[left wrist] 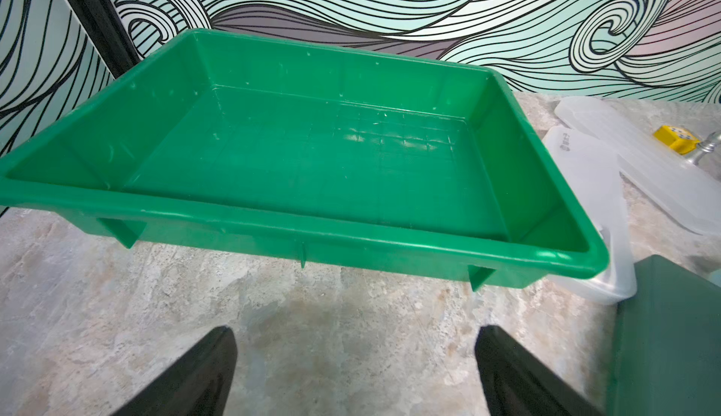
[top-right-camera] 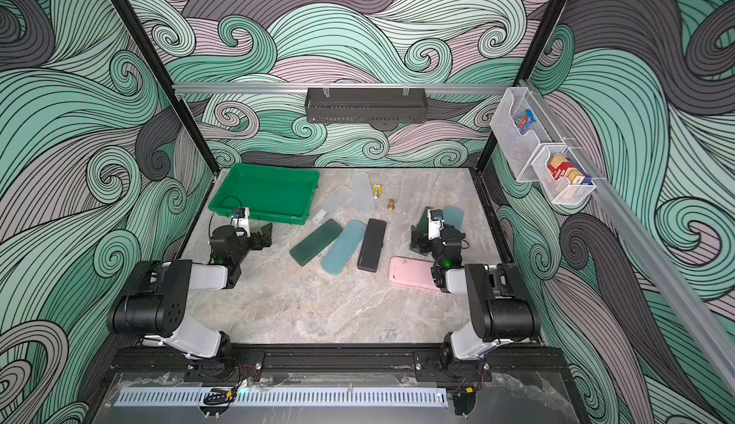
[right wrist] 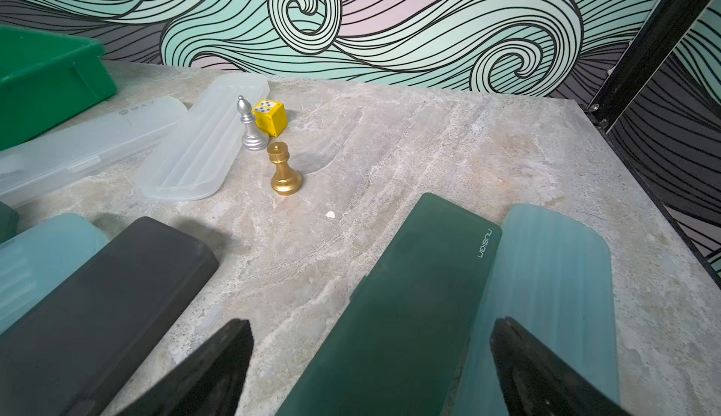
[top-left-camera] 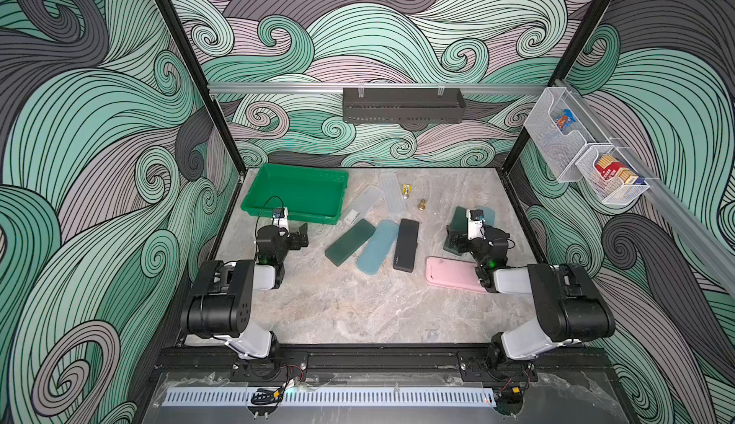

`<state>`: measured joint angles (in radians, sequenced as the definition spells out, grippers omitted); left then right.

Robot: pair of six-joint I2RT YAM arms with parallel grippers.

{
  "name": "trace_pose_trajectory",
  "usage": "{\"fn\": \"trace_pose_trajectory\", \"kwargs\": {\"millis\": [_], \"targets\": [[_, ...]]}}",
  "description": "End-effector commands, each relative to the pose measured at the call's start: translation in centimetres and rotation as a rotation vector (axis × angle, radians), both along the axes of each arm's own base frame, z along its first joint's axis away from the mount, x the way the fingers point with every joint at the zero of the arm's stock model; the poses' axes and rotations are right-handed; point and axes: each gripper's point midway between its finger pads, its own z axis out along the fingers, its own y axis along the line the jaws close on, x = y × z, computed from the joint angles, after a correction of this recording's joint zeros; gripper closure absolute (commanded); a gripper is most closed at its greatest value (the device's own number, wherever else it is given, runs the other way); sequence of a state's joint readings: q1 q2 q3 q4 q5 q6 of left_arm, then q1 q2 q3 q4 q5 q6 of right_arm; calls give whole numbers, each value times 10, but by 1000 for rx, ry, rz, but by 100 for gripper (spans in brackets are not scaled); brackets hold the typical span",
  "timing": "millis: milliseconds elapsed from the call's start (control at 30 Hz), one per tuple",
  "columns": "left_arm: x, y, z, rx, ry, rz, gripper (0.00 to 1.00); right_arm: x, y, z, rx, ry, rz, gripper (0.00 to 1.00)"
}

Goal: Put the pencil case into the storage box
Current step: Pick up the pencil case from the center of the board.

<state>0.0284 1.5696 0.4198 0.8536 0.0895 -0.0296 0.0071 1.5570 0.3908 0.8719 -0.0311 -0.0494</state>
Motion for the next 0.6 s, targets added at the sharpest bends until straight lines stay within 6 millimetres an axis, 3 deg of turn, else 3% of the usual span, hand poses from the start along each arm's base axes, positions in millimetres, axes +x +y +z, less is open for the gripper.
{"fn": "trace_pose_trajectory", "kwargs": {"millis": [0, 567], "targets": [[2, 1, 1, 15, -15, 0, 1, 4, 5, 9, -2, -40, 17, 1], [3, 3, 0, 9, -3, 10, 1, 3, 5, 8, -1, -39, 18, 1]]}}
